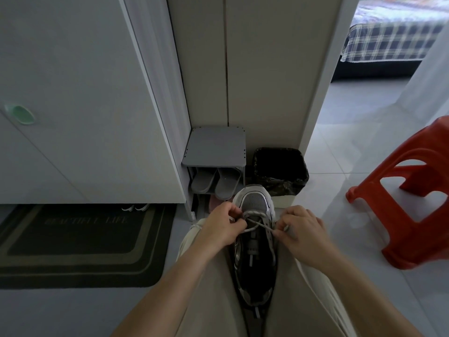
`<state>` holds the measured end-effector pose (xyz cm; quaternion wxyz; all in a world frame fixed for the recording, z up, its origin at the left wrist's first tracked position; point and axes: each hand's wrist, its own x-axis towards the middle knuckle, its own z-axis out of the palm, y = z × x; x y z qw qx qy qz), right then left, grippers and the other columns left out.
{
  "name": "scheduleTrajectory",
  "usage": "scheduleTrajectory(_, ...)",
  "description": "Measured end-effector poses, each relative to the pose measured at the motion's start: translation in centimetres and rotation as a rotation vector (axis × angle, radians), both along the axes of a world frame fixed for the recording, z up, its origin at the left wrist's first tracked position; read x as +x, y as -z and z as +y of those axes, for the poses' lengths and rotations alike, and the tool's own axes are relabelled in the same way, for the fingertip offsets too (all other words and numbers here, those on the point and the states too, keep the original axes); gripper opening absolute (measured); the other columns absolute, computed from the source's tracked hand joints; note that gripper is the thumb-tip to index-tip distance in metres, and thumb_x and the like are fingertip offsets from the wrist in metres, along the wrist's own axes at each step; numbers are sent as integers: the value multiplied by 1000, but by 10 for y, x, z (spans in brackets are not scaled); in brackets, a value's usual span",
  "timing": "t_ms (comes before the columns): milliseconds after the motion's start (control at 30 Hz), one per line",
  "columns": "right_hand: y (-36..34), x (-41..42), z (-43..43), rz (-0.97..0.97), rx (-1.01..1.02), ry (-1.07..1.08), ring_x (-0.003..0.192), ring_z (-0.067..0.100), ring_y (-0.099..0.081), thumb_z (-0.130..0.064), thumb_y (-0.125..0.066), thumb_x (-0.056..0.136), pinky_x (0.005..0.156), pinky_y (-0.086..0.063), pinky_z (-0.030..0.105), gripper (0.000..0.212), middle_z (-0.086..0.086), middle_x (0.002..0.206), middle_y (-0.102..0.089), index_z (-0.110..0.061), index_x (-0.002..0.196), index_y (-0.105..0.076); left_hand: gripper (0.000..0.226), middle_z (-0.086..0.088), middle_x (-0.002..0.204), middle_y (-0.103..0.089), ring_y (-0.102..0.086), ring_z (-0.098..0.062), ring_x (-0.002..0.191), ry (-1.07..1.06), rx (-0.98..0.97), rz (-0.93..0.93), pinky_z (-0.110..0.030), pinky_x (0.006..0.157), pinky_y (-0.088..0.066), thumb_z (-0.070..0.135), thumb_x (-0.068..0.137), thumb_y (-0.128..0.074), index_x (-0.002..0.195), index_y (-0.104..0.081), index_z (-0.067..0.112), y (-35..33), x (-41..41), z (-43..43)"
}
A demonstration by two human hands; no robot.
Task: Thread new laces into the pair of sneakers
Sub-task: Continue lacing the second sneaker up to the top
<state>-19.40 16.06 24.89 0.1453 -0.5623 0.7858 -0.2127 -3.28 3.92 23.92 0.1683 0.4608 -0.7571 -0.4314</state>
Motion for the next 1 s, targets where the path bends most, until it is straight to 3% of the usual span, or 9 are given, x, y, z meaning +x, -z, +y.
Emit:
scheduleTrajectory(200,-1,-3,1,45,2,15,97,5,-33,-44,-60,86,93,-21,29,12,-17,104,-44,-41,78,-50,19,9,91,-58,-53,2,71,-16,-42,-7,-8,59,-40,22,85,-64,103,-59,18,3,1,1)
scheduleTrajectory(400,5,-24,10,148,83,49,104,10,-41,-48,-55,87,96,-21,31,12,-17,105,-49,-42,80,-48,33,10,83,-64,-60,-2,75,156,-35,-142,-19,65,-46,55,83,-61,93,-60,24,4,17,-2)
scheduleTrajectory(567,-2,-35,13,51,32,93,101,11,-46,-45,-57,87,95,-26,35,11,-18,99,-54,-42,79,-50,18,9,70,-59,-51,-1,61,138,-154,-78,-24,62,-44,35,88,-63,85,-67,18,0,32,-7)
scheduleTrajectory(700,-6,-38,15,12,30,55,91,5,-54,-47,-61,84,100,-31,40,17,-24,84,-61,-45,71,-50,12,11,76,-60,-56,-2,72,132,-175,-162,-26,71,-47,34,90,-60,84,-63,24,2,41,-13)
scheduleTrajectory(800,-9,-40,18,-148,-56,91,76,0,-62,-36,-69,81,90,-45,39,14,-18,71,-66,-41,74,-58,7,11,89,-60,-56,-3,82,113,-216,-233,-22,74,-46,33,90,-60,88,-63,28,2,42,-13)
scheduleTrajectory(900,-26,-34,12,-454,-156,136,69,9,-65,-22,-73,80,75,-50,36,16,-9,69,-70,-31,88,-62,7,13,95,-54,-50,4,85,31,-319,-138,-9,72,-36,28,89,-62,95,-64,28,-7,32,-10)
scheduleTrajectory(1000,-39,-30,5,-522,-230,112,72,17,-64,-13,-72,80,77,-49,32,22,-6,73,-71,-29,92,-62,13,14,93,-53,-52,-4,91,75,-358,-44,-16,80,-40,29,87,-64,99,-64,28,-17,14,-1)
